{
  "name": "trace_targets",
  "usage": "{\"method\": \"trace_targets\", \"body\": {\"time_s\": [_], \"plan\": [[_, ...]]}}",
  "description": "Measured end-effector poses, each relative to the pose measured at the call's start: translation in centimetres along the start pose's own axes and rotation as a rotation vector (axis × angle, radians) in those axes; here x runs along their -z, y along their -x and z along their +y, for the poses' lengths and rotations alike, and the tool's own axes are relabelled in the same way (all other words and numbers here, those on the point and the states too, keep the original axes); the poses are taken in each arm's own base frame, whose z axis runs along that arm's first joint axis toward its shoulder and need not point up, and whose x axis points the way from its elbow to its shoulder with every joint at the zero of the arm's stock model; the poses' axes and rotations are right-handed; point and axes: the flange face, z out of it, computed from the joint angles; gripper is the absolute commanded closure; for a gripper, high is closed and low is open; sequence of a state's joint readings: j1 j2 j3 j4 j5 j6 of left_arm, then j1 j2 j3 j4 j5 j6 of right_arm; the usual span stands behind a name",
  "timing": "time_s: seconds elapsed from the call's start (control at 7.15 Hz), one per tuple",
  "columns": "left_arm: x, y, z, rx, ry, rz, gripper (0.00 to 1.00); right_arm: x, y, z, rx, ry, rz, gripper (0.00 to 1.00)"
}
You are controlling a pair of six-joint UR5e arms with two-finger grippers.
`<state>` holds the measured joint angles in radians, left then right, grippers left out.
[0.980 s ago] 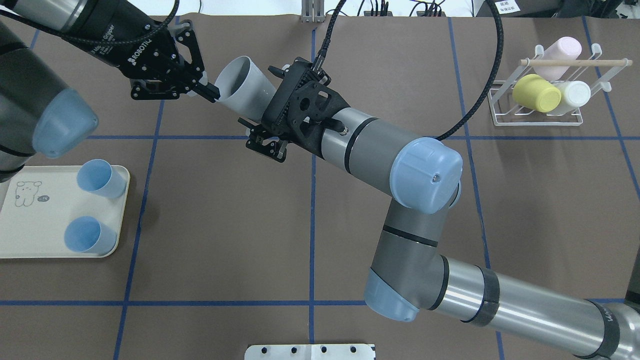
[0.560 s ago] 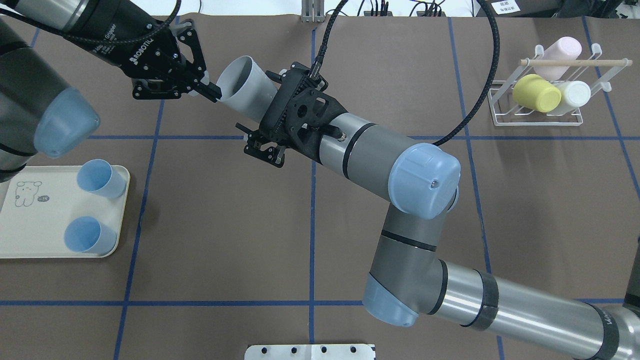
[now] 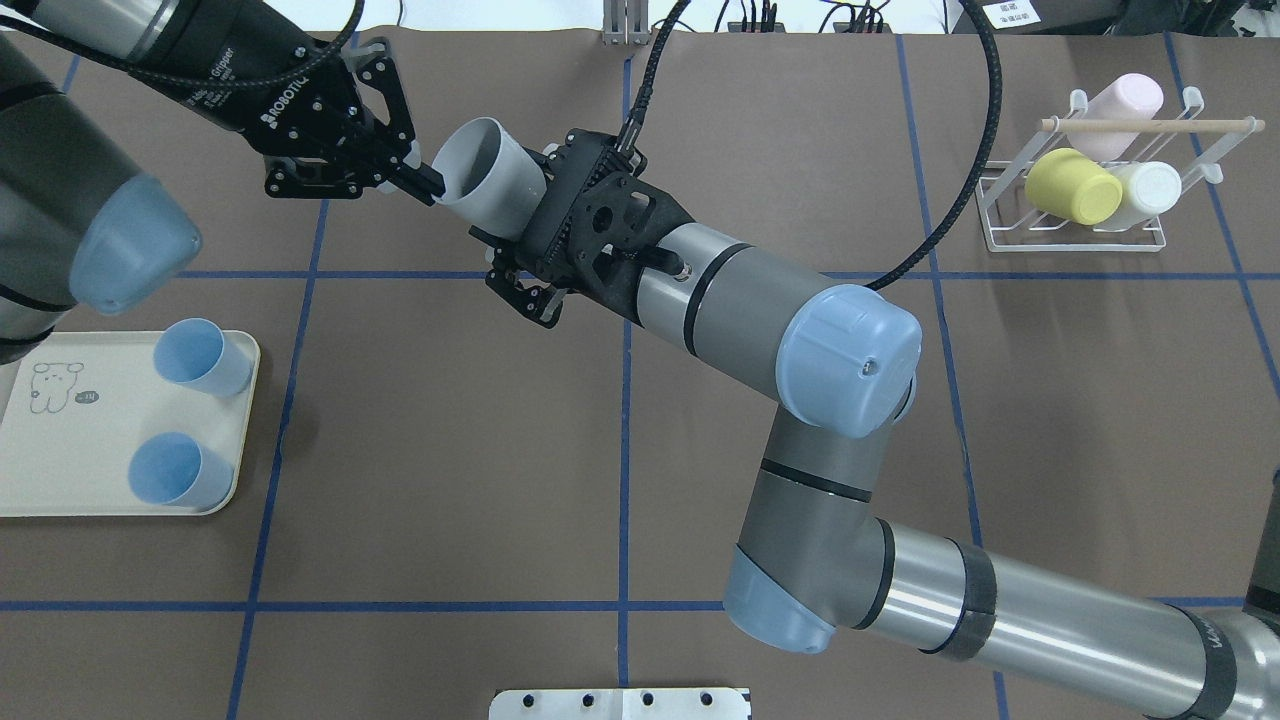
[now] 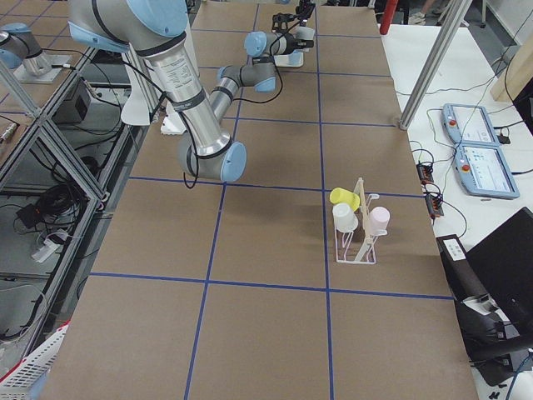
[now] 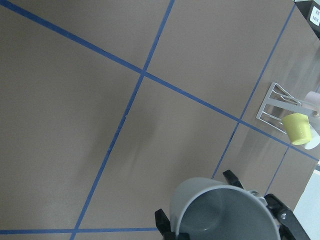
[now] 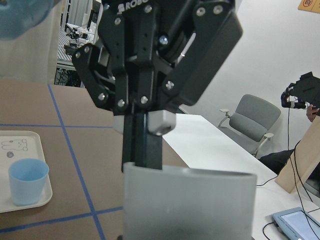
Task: Transfer IKEA cup to right arm and place on rack
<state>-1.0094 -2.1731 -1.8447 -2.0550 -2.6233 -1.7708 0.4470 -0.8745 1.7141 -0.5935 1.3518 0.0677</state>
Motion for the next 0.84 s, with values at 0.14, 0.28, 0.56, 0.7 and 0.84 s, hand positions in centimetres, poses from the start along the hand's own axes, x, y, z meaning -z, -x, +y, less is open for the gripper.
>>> {"method": "trace_targets", "body": {"time_s": [0.14, 0.28, 0.56, 0.7, 0.84], "plan": [[0.3, -0.4, 0.2, -0.018, -0.002, 0.008, 0.0, 0.1, -0.2, 0.1, 0.001, 0.003, 0.003, 0.47], [0.9, -0.6, 0.1, -0.025, -0.011, 0.015, 0.0, 0.2, -0.5, 0.1, 0.002, 0.008, 0.008, 0.47], [3.3, 0.1, -1.5, -0.029, -0.066, 0.024, 0.0, -0.3, -3.4, 0.4, 0.021, 0.101, 0.059, 0.6], [4.2, 2.1, -3.1, -0.064, -0.112, 0.012, 0.0, -0.6, -5.4, 0.8, 0.036, 0.197, 0.097, 0.68], [4.5, 5.7, -5.2, -0.122, -0.172, -0.023, 0.0, -1.0, -7.5, 1.7, 0.046, 0.307, 0.128, 0.71]]}}
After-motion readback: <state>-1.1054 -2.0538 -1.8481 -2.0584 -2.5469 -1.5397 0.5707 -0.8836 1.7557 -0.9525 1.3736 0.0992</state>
